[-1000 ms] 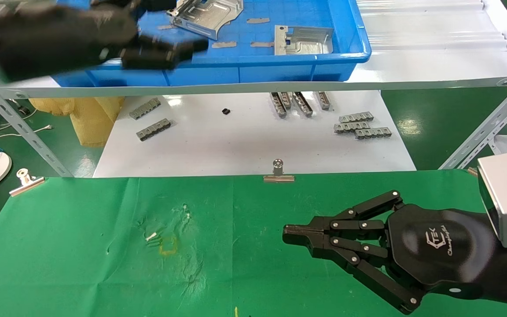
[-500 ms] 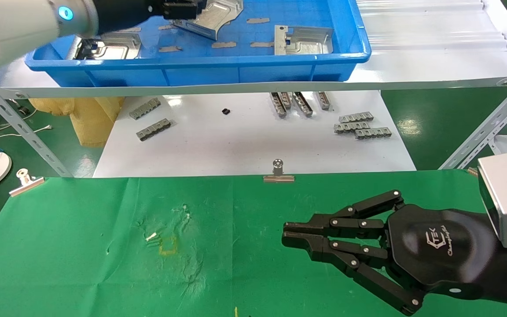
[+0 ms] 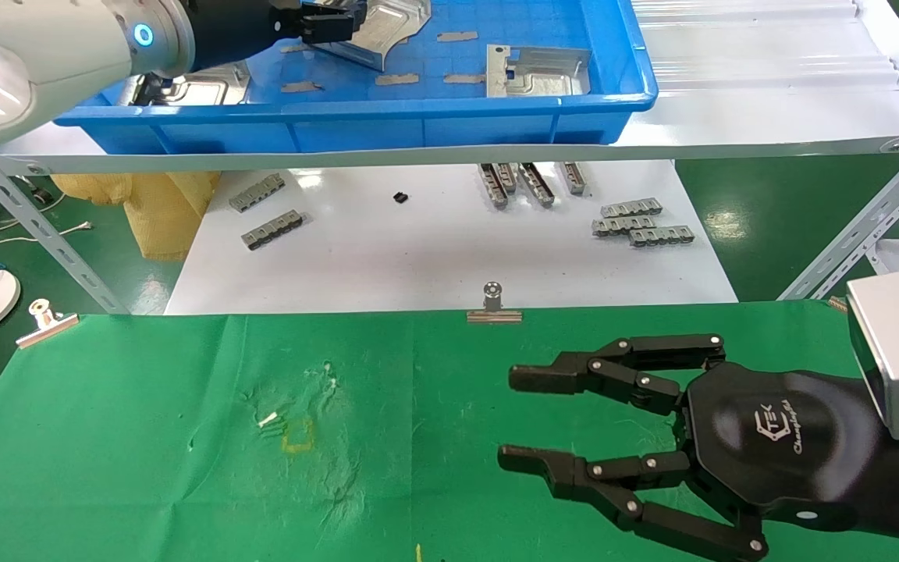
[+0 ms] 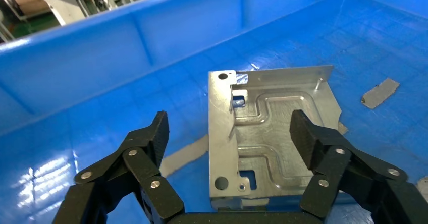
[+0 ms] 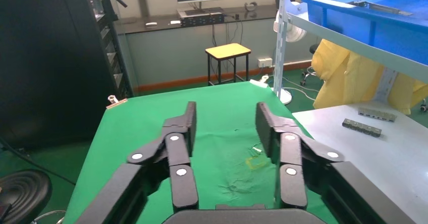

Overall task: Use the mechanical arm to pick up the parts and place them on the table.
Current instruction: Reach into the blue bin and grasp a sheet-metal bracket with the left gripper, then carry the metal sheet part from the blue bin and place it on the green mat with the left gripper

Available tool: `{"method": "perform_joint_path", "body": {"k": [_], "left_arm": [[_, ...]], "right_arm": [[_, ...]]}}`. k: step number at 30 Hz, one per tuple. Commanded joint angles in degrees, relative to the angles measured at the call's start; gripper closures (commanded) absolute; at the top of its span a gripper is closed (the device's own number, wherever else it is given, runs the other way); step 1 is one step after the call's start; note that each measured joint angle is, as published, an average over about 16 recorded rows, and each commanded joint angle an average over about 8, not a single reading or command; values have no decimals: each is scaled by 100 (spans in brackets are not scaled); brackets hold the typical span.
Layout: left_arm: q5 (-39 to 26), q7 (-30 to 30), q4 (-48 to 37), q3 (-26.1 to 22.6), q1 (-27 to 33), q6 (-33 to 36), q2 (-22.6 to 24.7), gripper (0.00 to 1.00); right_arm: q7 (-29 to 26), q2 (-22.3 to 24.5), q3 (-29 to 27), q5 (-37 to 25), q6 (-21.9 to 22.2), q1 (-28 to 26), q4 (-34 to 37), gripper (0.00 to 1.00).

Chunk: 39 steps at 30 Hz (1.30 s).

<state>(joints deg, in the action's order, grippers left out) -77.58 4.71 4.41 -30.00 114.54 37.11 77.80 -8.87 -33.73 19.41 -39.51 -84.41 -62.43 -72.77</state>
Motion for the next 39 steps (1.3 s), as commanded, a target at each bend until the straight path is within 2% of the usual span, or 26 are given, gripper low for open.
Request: {"method": "perform_joint_path", "body": {"k": [1, 13, 31, 39], "left_arm": [[32, 83, -4, -1, -8, -26, 6, 100], [-11, 572, 97, -201, -97, -268, 13, 100], [54, 878, 467, -572, -97, -381, 18, 100], [337, 534, 735, -576, 89, -93, -56, 100]], "right_arm": [[0, 0, 0, 0, 0, 0, 0, 0], [1, 1, 2, 1, 1, 0, 0, 0], [2, 1, 3, 2, 1, -1, 0, 0], [2, 2, 4, 3, 2, -1, 0, 0]]}}
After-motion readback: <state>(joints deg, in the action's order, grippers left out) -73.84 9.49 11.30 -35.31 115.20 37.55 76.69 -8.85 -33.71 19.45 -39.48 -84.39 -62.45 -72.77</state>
